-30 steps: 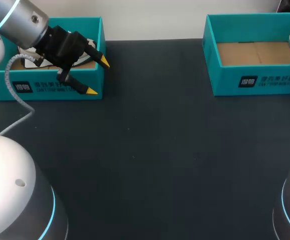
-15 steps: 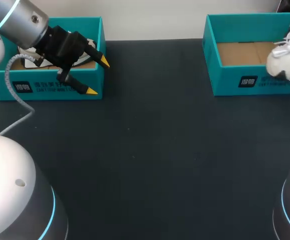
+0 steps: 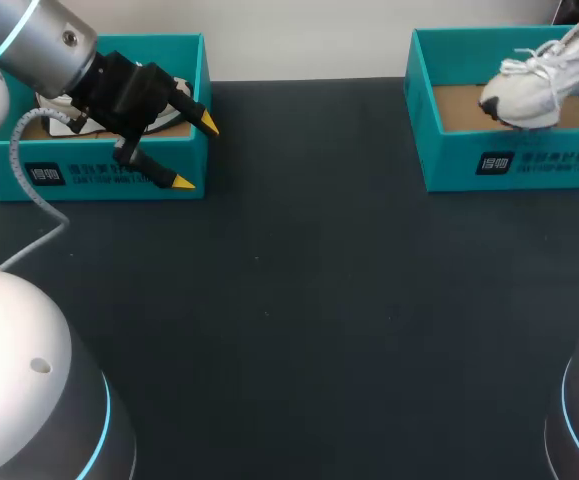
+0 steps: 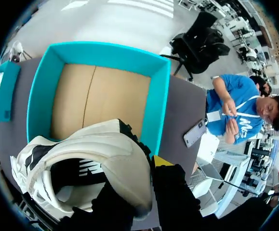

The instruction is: Take the shoe out of the shoebox, open the shoe tongue, remove and reinsert the insole, then place the shoe into the shoebox

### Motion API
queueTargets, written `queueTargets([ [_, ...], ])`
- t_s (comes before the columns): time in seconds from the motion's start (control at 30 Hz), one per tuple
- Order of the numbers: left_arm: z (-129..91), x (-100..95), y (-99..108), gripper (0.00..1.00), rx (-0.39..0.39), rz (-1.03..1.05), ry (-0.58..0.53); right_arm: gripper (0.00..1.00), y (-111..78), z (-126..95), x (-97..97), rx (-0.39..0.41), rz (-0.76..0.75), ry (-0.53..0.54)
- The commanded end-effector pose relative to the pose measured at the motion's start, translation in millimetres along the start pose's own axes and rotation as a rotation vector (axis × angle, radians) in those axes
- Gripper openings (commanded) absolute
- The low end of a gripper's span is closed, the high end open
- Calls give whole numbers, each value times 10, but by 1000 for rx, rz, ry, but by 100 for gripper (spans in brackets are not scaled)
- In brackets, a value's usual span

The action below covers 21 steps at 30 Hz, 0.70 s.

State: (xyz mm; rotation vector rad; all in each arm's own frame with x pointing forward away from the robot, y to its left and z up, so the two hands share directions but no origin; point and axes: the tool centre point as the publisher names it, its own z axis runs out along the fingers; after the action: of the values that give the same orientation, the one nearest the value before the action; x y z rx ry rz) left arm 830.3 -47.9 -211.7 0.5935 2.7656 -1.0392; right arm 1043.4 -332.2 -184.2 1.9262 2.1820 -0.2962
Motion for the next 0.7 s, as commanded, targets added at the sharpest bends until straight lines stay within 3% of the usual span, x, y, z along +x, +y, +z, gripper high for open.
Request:
queueTargets([
  [0.03,0,4,2,100,-2,0,0,0,76,-29,-20,59,215,27],
  [0.4,0,4,2,100,-2,0,0,0,16,77,31,44,235,19],
  [0.7,0,4,2,100,-2,0,0,0,-81,213,-22,69,381,19],
])
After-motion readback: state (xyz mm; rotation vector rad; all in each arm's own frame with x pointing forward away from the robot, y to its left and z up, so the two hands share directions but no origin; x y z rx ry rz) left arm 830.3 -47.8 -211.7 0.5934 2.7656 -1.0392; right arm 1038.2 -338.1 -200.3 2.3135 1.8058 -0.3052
